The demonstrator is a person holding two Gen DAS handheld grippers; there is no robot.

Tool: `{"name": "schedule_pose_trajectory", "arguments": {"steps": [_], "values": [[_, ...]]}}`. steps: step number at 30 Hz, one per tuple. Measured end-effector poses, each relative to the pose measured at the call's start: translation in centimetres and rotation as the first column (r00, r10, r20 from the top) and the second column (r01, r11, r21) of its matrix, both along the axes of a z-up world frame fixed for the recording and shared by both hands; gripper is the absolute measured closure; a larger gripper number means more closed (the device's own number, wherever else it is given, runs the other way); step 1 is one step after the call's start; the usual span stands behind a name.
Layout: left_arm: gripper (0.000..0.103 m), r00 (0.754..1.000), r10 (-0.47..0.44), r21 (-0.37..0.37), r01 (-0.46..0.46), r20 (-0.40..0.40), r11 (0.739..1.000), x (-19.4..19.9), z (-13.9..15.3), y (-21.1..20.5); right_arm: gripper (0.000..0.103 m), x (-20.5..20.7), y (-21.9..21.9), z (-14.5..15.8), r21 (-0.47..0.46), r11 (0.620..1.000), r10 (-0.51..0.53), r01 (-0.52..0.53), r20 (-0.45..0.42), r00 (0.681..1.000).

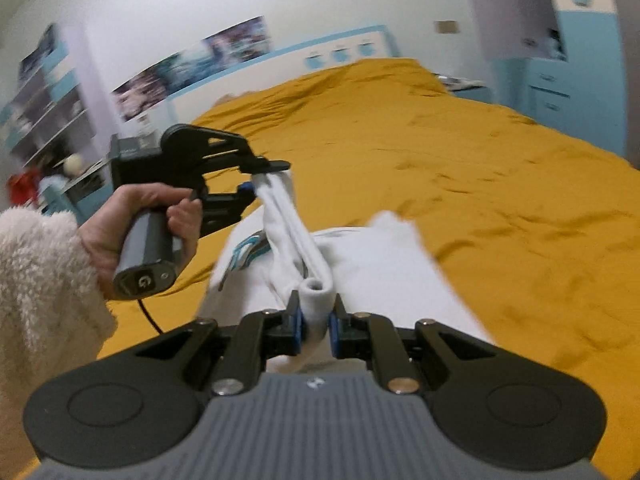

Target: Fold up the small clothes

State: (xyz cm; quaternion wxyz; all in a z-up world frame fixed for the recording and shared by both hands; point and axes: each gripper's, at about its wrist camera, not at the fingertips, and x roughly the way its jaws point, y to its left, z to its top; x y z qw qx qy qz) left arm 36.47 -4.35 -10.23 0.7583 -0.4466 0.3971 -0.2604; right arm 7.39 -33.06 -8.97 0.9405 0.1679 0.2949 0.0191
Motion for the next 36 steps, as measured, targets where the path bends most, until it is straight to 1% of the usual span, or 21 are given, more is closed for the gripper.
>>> {"name": "schedule_pose_trajectory", "arguments": {"steps": [2,4,6,8,13,16,19,21,23,24,25,26,27,28,29,31,33,35,36], "values": [[0.086,1.0,-0.015,0.013,0.015,0.002,1.0,-0.3,-0.8,-1.2,0.096,0.6,-1.7,-1.1,0.014,0.999,-0.034,0.034,-0.024,0.999],[0.086,1.0,-0.026,0.04,0.027,-0.012,0.999,-0.2,-1.4,-2.4,0.096,0.4,-4.4,-2.1,0.054,0.997,-0.06,0.063,-0.048,0.997],[0.086,0.999,-0.032,0.06,0.034,-0.032,0.998,-0.1,-2.2,-3.4,0.096,0.8,-5.7,-2.9,0.089,0.993,-0.077,0.082,-0.067,0.995],[0.086,0.998,-0.035,0.062,0.037,-0.044,0.997,0.0,-2.7,-3.8,0.096,1.3,-6.5,-3.6,0.111,0.989,-0.093,0.101,-0.075,0.993],[0.086,0.998,-0.05,0.087,0.053,-0.041,0.995,0.1,-2.7,-4.8,0.096,1.4,-6.6,-4.1,0.132,0.986,-0.098,0.107,-0.069,0.993],[0.086,0.998,-0.058,0.102,0.062,-0.039,0.993,0.5,-2.7,-5.3,0.096,0.4,-6.3,-4.3,0.146,0.982,-0.11,0.121,-0.077,0.991],[0.087,0.997,-0.068,0.133,0.072,-0.036,0.988,1.2,-2.6,-7.1,0.096,0.3,-7.0,-5.4,0.167,0.976,-0.126,0.141,-0.097,0.987],[0.087,0.996,-0.085,0.163,0.087,-0.023,0.983,1.8,-2.9,-8.0,0.094,0.6,-7.1,-6.3,0.163,0.975,-0.13,0.149,-0.12,0.984],[0.087,0.995,-0.093,0.209,0.097,-0.028,0.973,2.3,-3.3,-9.0,0.085,0.3,-7.5,-6.9,0.159,0.973,-0.146,0.165,-0.122,0.982],[0.086,0.995,-0.1,0.205,0.104,-0.026,0.973,2.5,-3.3,-9.3,0.085,0.1,-7.8,-6.9,0.178,0.972,-0.135,0.155,-0.12,0.984],[0.086,0.994,-0.107,0.208,0.108,-0.018,0.972,2.8,-2.9,-9.5,0.085,-0.2,-8.2,-6.8,0.195,0.968,-0.137,0.158,-0.115,0.984],[0.086,0.994,-0.114,0.214,0.111,-0.002,0.97,2.9,-2.3,-9.6,0.081,-0.7,-8.5,-6.4,0.2,0.964,-0.154,0.174,-0.109,0.982],[0.086,0.991,-0.131,0.202,0.123,0.028,0.972,2.9,-1.5,-9.8,0.073,-1.2,-8.9,-5.9,0.178,0.962,-0.191,0.207,-0.102,0.976],[0.086,0.986,-0.152,0.19,0.136,0.069,0.972,2.8,-0.3,-9.8,0.057,-1.7,-9.1,-5.4,0.151,0.961,-0.221,0.233,-0.091,0.971],[0.086,0.98,-0.166,0.193,0.143,0.106,0.971,2.4,0.9,-9.5,0.054,-2.3,-9.5,-4.8,0.122,0.959,-0.248,0.255,-0.07,0.966],[0.085,0.961,-0.212,0.215,0.172,0.179,0.961,1.2,3.5,-8.6,0.054,-2.9,-10.3,-3.9,0.109,0.958,-0.262,0.266,-0.046,0.964],[0.082,0.938,-0.258,0.246,0.201,0.229,0.948,-0.9,5.5,-7.2,0.054,-3.3,-11.0,-3.0,0.13,0.957,-0.258,0.26,-0.027,0.966],[0.078,0.913,-0.303,0.279,0.227,0.272,0.933,-4.0,6.8,-5.0,0.054,-3.1,-11.0,-2.3,0.144,0.963,-0.228,0.227,-0.012,0.974],[0.074,0.904,-0.319,0.3,0.231,0.285,0.925,-5.7,7.1,-3.8,0.054,-3.0,-10.8,-2.0,0.143,0.968,-0.207,0.205,0.001,0.978]]}}
